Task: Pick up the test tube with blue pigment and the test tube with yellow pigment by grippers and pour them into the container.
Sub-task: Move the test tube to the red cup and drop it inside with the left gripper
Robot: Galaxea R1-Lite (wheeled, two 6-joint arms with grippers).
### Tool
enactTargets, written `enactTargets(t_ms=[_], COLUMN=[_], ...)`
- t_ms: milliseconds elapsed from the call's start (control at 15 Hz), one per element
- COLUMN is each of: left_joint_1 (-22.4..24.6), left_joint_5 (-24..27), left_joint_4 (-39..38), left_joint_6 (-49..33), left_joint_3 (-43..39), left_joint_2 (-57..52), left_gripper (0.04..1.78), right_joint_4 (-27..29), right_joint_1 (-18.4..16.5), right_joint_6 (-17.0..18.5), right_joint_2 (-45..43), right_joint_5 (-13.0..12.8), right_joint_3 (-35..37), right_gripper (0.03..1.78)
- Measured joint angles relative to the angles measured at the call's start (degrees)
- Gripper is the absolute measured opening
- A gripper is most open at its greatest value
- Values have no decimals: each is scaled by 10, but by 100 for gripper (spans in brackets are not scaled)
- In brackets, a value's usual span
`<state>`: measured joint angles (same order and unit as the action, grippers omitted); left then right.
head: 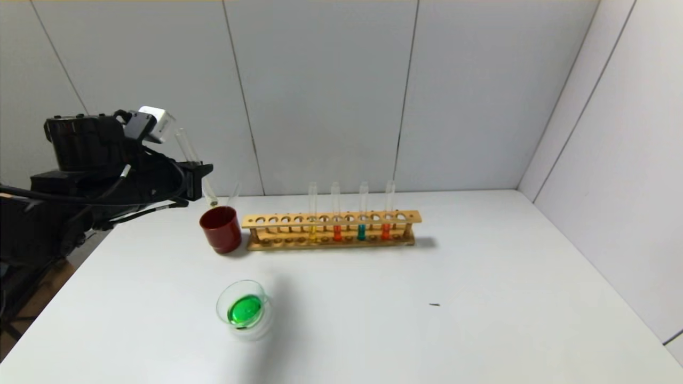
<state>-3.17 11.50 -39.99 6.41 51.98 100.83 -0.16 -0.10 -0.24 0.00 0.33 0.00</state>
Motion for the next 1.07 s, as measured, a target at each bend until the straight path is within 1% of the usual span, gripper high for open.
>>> enactTargets(t_ms=[133,400,733,1067], left_joint_1=[10,15,35,40], left_joint_5=[2,0,-2,-1], left_joint_4=[-21,-26,-30,-56], left_joint_6=[-1,-1,0,-1], left_joint_3=[10,26,44,59], left_joint_2=[34,86,130,179], left_gripper=[32,32,32,32], right_joint_4=[0,0,0,0], right_joint_1=[0,0,0,0], right_joint_6=[0,0,0,0], right_joint_2=[0,0,0,0], right_joint_5=[0,0,0,0], right_joint_3=[0,0,0,0], right_gripper=[175,175,175,175])
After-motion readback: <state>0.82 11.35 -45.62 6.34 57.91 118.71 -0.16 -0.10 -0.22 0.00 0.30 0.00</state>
